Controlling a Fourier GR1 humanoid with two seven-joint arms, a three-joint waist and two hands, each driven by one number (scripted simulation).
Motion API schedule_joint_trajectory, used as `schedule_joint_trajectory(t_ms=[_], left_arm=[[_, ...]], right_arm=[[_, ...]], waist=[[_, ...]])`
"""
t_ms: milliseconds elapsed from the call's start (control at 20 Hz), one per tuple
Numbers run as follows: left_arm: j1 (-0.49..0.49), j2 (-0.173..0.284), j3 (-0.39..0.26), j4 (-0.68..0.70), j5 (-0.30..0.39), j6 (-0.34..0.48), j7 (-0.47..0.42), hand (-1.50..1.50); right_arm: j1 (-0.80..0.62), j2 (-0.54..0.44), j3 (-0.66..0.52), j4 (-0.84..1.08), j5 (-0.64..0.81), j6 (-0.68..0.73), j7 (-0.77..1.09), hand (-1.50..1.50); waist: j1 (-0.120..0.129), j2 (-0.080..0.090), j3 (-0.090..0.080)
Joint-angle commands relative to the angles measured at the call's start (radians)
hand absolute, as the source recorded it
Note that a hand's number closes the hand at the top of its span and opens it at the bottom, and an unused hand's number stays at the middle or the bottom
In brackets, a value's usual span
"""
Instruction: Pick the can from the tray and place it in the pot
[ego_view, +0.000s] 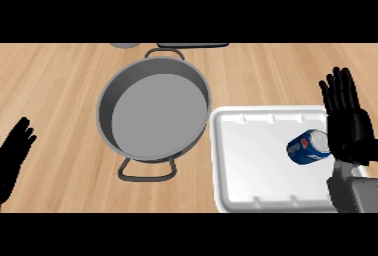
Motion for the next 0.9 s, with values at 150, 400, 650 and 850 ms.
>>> schedule_joint_trajectory(t_ms=[150,400,650,850], left_arm=[[-0.075,0.016,-0.035,0.003,-0.161,0.09,0.045,0.0],[-0.027,0.006,-0.041,0.059,-0.141,0.085,0.09,0.0],[-0.12,-0.01,-0.068,0.079,-0.175,0.085,0.156,0.0],[-0.145,-0.021,-0.101,0.037,-0.218,0.129,0.253,0.0]], right_arm=[[-0.035,-0.1,0.058,-0.079,0.148,-0.07,0.233,1.5],[0.026,-0.218,-0.045,-0.056,0.506,-0.392,0.211,-1.5],[0.134,-0.088,0.164,-0.216,0.821,-0.542,0.374,-1.5],[0.225,-0.153,0.216,-0.42,1.003,-0.367,0.627,-1.5]], waist=[[0.012,0.022,-0.015],[-0.041,0.018,-0.022],[-0.003,0.02,-0.017],[-0.015,0.016,-0.018]])
